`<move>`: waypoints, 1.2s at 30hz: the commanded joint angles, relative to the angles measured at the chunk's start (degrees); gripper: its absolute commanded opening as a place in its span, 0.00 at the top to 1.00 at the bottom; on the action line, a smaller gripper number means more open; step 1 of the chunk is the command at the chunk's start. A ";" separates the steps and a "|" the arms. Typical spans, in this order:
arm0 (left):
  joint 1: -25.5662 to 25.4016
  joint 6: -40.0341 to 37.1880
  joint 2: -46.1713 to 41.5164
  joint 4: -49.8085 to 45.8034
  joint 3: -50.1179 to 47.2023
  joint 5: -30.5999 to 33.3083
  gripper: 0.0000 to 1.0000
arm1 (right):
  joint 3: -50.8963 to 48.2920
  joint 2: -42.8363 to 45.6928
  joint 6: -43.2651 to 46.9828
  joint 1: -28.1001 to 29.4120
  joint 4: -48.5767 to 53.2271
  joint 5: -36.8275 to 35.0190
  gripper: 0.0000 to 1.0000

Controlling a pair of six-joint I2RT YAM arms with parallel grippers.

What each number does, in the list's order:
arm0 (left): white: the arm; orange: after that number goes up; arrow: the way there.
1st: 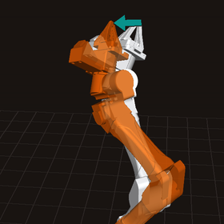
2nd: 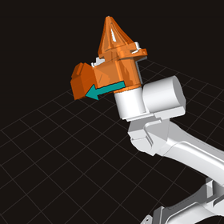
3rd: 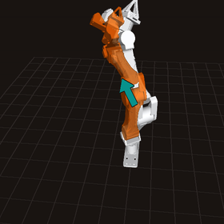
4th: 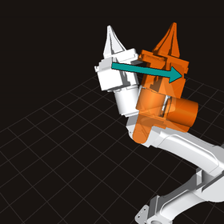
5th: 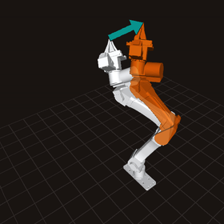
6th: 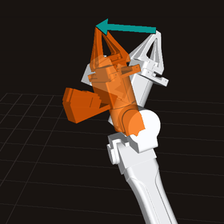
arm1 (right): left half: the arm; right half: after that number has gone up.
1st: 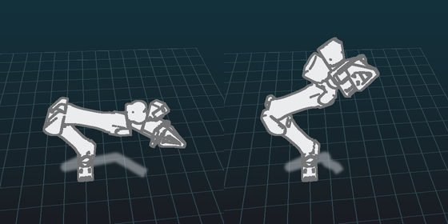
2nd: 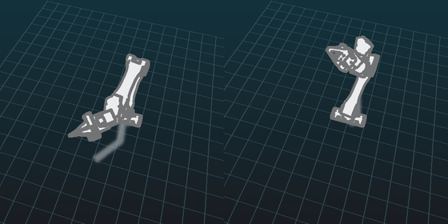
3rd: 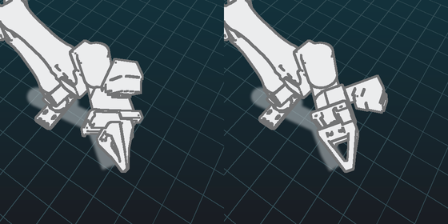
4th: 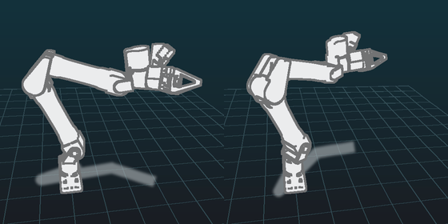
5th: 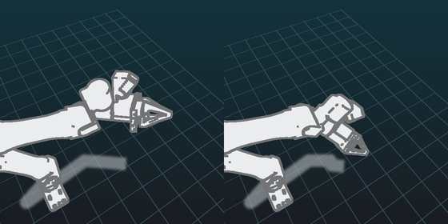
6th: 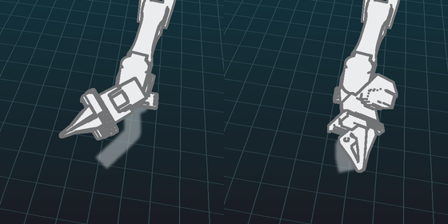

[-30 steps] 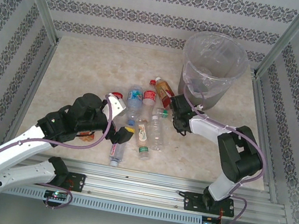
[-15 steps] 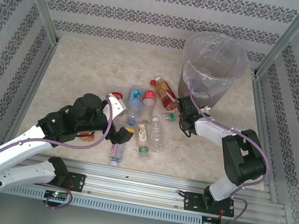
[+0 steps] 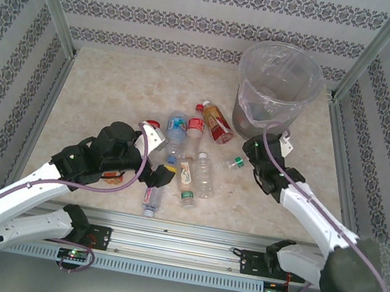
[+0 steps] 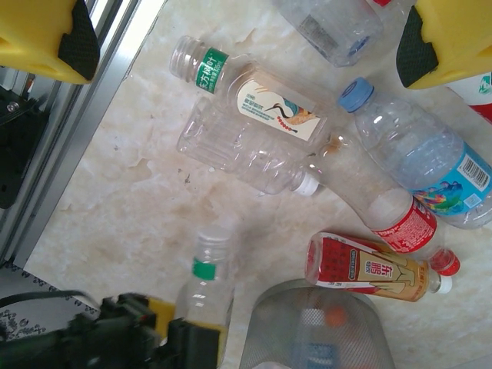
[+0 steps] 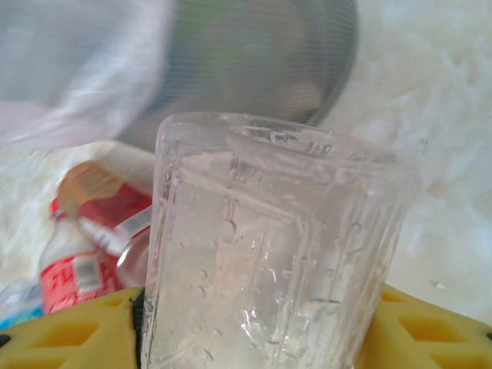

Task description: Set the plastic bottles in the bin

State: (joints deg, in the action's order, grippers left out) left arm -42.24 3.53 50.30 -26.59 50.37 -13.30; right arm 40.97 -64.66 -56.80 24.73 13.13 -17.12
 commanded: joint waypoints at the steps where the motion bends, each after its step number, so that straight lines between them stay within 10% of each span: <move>1: 0.67 1.21 -0.90 2.17 -0.39 0.47 0.00 | 3.01 5.40 14.14 0.08 5.23 4.54 0.48; 10: 0.67 11.08 -1.44 8.18 -3.99 3.35 0.00 | 24.82 4.40 30.95 -4.35 13.45 9.41 0.46; 25: 0.67 28.13 5.15 -9.51 -2.78 10.96 0.00 | 74.02 -33.29 41.36 -19.71 24.04 18.98 0.41; 36: -0.04 33.00 15.36 -13.51 -3.86 10.76 0.11 | 77.67 -35.80 44.97 -19.81 27.26 21.10 0.03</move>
State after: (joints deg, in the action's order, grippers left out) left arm -42.26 33.63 63.99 -37.04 47.35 -2.74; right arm 119.39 -105.62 -13.52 4.64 40.21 1.87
